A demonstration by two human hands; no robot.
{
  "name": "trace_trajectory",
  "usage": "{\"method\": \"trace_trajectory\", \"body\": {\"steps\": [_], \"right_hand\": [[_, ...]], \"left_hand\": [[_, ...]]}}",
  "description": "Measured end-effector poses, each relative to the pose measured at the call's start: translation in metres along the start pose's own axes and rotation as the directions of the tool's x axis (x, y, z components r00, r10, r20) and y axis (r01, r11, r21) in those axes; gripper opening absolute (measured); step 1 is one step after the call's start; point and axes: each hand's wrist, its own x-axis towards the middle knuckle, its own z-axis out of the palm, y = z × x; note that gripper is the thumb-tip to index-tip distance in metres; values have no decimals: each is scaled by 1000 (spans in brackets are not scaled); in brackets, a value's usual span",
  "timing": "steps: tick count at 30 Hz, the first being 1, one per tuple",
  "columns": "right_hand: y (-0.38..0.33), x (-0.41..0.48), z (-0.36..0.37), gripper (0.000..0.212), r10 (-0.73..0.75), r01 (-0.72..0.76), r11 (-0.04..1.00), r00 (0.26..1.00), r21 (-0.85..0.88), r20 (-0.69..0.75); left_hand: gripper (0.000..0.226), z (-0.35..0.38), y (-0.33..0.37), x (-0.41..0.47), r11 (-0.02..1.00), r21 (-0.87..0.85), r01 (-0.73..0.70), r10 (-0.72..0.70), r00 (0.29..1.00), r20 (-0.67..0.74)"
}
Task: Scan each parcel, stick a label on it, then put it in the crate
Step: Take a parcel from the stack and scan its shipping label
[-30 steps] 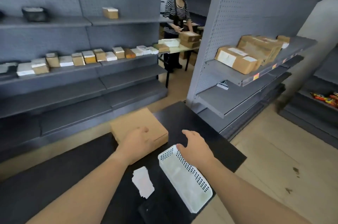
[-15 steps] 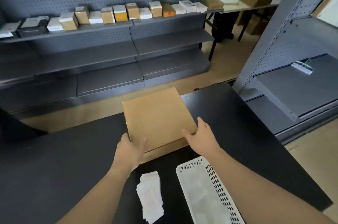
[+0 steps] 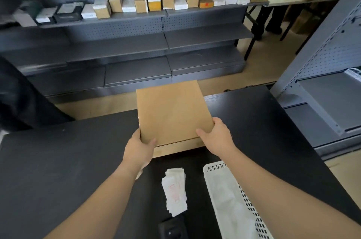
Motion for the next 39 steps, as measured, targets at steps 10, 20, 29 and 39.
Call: {"method": "trace_trajectory", "body": {"steps": [10, 20, 29, 39], "right_hand": [[-37, -190, 149, 54, -7, -19, 997, 947, 78, 321], [-25, -247, 186, 74, 140, -172, 979, 957, 106, 255], [-58, -271, 135, 33, 114, -192, 876, 974, 441, 197], [-85, -281, 127, 50, -30, -80, 871, 976, 485, 215]], "left_hand": [[61, -187, -145, -127, 982, -69, 175, -183, 974, -136], [62, -204, -249, -133, 974, -87, 210, -210, 978, 6], [82, -188, -210, -135, 936, -171, 309, -261, 931, 254], [65, -180, -101, -168, 872, -485, -66, 219, 939, 266]]}}
